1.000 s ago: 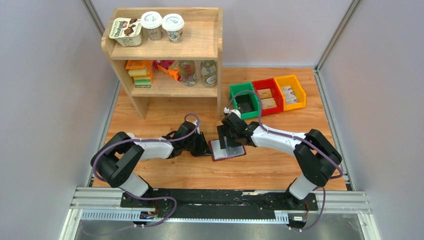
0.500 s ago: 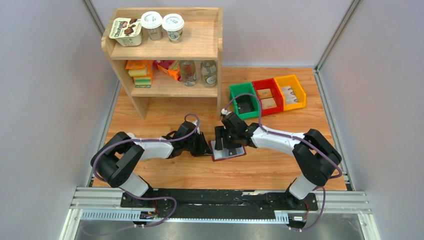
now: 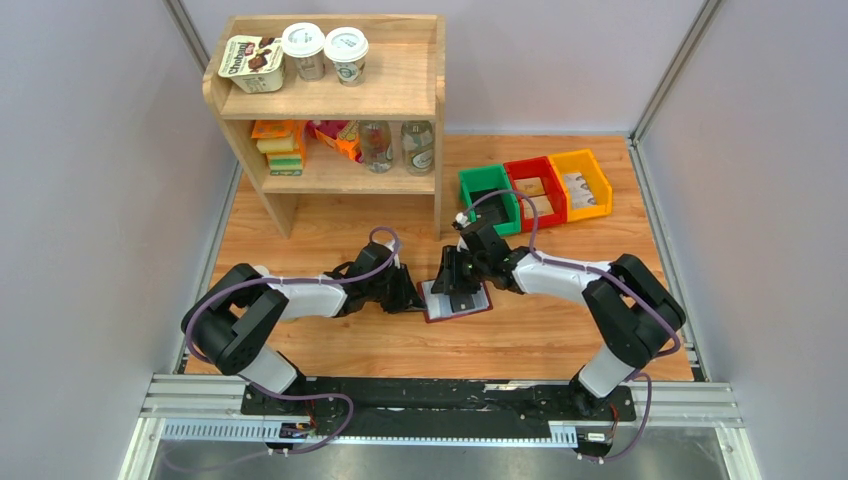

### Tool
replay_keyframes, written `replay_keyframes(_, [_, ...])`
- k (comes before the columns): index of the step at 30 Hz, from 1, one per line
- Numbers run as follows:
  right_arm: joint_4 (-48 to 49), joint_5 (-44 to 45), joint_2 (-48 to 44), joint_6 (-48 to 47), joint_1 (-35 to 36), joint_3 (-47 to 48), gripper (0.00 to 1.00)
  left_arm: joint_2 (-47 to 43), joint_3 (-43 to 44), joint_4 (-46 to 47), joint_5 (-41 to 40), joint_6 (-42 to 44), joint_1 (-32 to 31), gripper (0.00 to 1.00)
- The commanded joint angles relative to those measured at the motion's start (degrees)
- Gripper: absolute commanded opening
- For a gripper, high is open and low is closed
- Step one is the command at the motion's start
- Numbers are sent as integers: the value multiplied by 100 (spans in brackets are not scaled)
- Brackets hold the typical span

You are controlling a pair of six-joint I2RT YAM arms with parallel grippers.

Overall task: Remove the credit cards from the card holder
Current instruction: Remove the credit card from the card holder.

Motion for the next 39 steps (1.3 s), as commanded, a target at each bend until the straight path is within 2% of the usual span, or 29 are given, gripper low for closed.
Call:
replay_keyframes(1, [461, -359, 118, 28, -80, 88, 40, -57, 110, 121, 41, 205, -29, 25])
replay_keyframes(2, [461, -368, 127, 28, -107, 97, 39, -75, 110, 112, 24, 222, -29, 33])
replay_keyframes(5, [443, -350, 180, 37, -177, 97, 37, -294, 215, -185, -125, 362, -29, 45])
replay_keyframes(6, [443, -350, 197, 45, -203, 97, 37, -434, 259, -265, -152, 441, -29, 53])
replay_keyframes(8, [443, -376, 250, 63, -247, 97, 35, -636, 347, -581, -284, 547, -29, 60])
replay_keyframes(10, [452, -403, 312, 80, -274, 105, 34, -830, 461, -863, -451, 670, -55, 63])
replay_keyframes(14, [478, -517, 391, 194, -318, 132, 33, -1024, 803, -1469, -820, 986, -248, 63])
replay_keyframes(19, [558, -640, 461, 414, -432, 114, 30, -718, 1261, -1874, -1259, 1479, -766, 63])
replay_keyframes(22, [637, -780, 523, 581, -528, 88, 27, -463, 1358, -1848, -1462, 1576, -969, 62])
replay_keyframes(25, [637, -895, 514, 661, -581, 70, 26, -339, 1393, -1787, -1655, 1593, -1135, 54])
replay_keyframes(29, [637, -913, 549, 687, -599, 158, 25, -50, 1569, -1822, -1971, 1699, -1346, 49])
replay_keyframes(39, [602, -904, 602, 889, -617, 149, 22, 592, 1771, -1611, -2630, 1339, -1760, 47])
